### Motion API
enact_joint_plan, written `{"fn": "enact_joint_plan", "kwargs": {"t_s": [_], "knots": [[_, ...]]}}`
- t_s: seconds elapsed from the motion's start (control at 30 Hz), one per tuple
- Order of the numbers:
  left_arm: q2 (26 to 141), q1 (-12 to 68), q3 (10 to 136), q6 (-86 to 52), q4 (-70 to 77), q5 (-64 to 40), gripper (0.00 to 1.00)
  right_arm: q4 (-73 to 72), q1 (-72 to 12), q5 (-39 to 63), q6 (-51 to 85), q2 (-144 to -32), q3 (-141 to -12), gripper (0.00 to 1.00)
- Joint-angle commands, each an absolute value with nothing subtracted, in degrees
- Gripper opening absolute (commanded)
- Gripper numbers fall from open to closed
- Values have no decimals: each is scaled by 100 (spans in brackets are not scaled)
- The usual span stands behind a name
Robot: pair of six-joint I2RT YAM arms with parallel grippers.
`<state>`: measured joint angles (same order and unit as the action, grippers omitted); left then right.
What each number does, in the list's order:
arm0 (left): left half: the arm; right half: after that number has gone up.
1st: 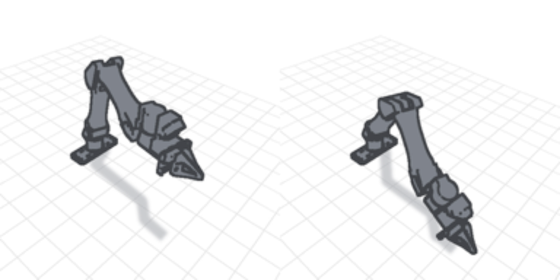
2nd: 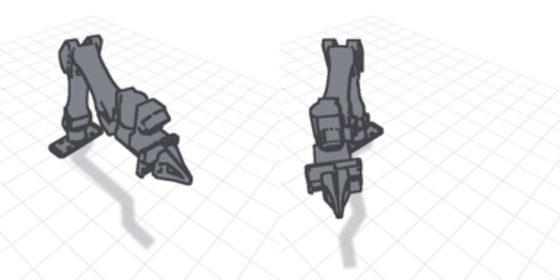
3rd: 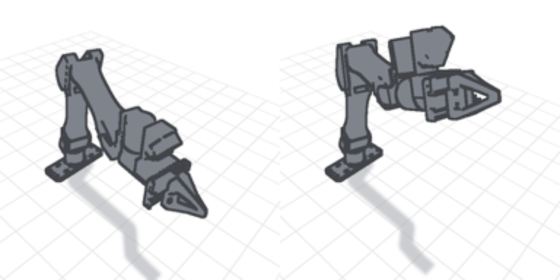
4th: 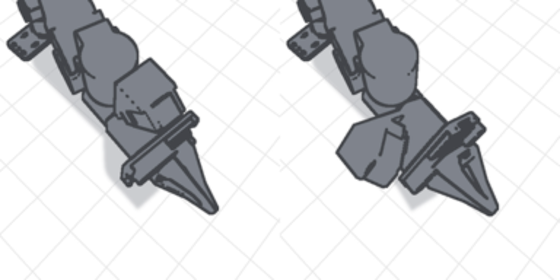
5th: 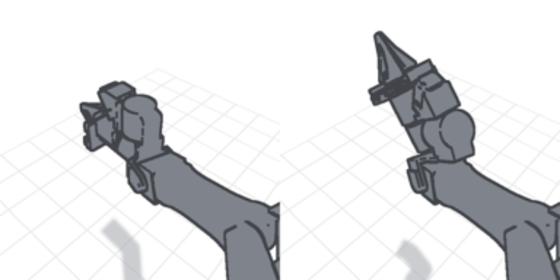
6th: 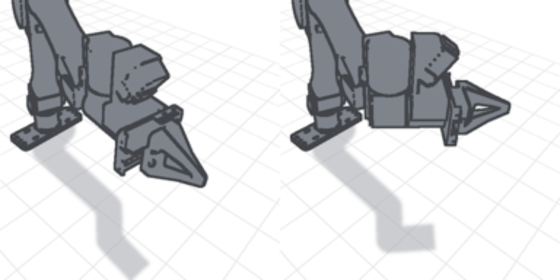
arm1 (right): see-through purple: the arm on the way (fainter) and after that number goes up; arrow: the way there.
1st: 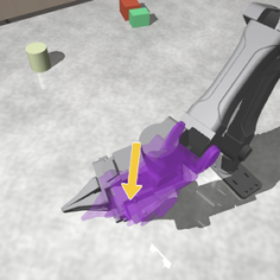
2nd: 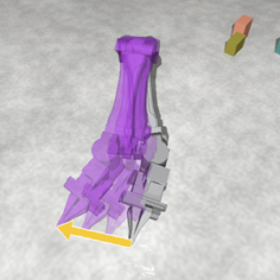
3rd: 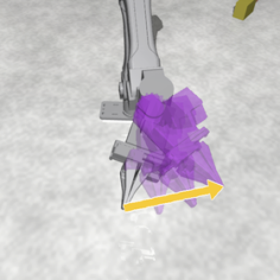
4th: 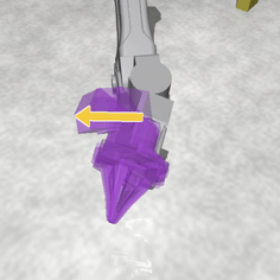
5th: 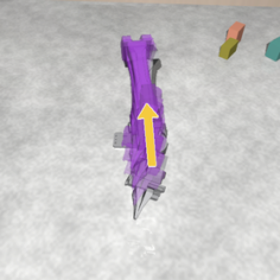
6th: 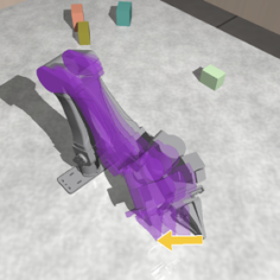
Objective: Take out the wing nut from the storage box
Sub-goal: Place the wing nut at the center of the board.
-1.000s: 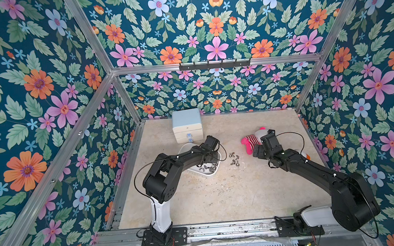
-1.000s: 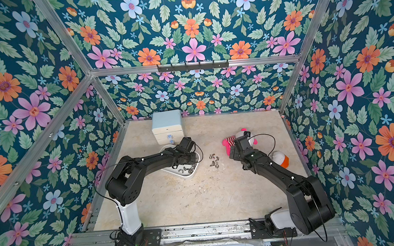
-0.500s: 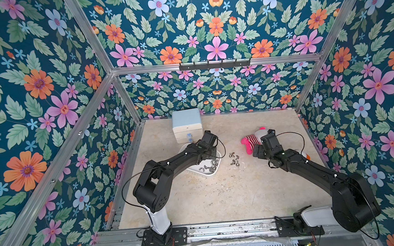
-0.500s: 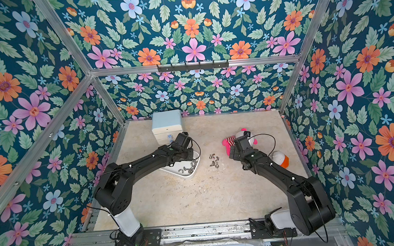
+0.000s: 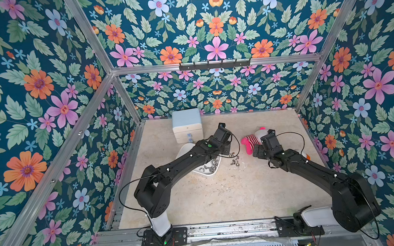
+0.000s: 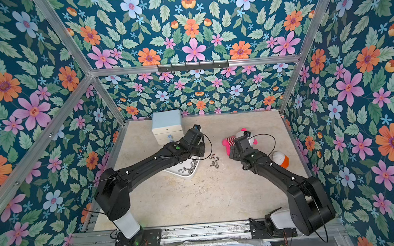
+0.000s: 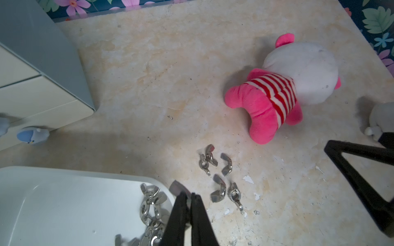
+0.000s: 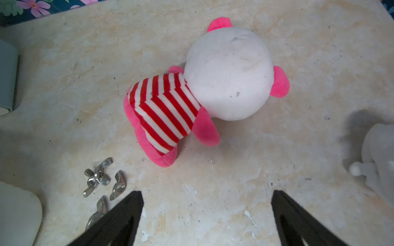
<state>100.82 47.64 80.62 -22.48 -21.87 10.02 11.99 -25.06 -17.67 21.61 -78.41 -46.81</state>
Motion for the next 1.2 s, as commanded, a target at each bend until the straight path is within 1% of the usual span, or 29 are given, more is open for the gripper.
{"fn": "enact_joint_plan", "kwargs": {"t_s": [0.0, 0.47, 0.87, 1.17], "knots": [[10163, 4856, 8164, -2285, -2355, 1104, 7, 1285, -2511, -1888, 2224, -7783, -4716, 99], [10896, 5231, 8466, -2445, -2418, 1119, 7, 1362, -2346, -1934, 2175, -7717, -4684, 99], [11594, 5256, 8716, -2465, -2511, 1221, 7, 1283, -2256, -1855, 2123, -7682, -4603, 99], [11801, 5282, 8654, -2522, -2514, 1140, 6, 1248, -2256, -1830, 2119, -7667, -4578, 99]]}}
